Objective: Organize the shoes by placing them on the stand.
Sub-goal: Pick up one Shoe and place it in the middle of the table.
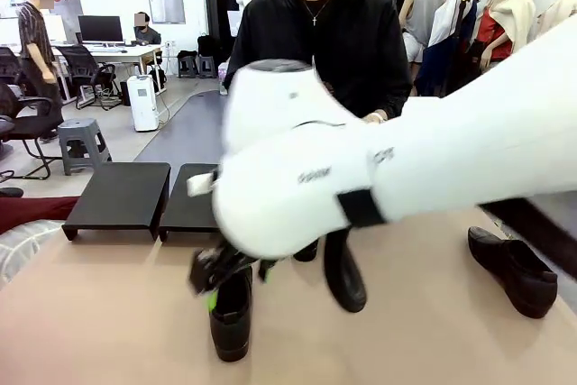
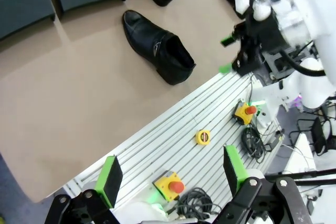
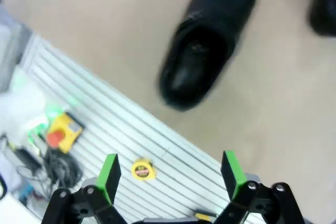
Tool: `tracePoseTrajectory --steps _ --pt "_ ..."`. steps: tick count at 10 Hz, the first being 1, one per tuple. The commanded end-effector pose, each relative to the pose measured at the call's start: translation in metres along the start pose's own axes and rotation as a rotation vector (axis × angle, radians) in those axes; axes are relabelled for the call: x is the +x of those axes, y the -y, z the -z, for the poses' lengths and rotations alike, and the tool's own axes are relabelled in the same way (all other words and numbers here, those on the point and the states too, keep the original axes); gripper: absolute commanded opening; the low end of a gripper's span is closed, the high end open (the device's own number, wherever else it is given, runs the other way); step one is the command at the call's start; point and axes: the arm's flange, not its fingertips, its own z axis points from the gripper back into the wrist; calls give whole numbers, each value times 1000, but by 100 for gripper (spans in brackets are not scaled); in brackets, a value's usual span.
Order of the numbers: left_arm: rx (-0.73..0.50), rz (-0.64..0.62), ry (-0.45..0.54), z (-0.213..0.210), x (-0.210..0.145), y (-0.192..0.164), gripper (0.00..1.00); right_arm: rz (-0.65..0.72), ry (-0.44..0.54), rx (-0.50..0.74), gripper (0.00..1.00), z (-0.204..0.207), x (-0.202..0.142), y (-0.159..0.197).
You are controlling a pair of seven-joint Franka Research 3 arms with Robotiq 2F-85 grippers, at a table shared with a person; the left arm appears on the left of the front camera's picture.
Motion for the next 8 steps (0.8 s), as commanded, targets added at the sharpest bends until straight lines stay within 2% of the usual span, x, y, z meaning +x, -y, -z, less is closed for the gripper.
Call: tracePoseTrajectory --steps 1,2,4,6,8 --pt "-26 17 11 0 -1 0 100 -142 -29 -120 100 17 7 -28" --pt "-26 17 11 0 -1 0 100 -111 16 -138 100 7 5 -12" --pt "-26 17 11 0 -1 0 100 42 76 -90 100 -47 -12 72" --pt "-26 17 11 0 -1 0 100 182 144 -51 100 -110 -76 176" --pt "-26 17 11 0 -1 0 100 349 135 56 100 -141 -144 267"
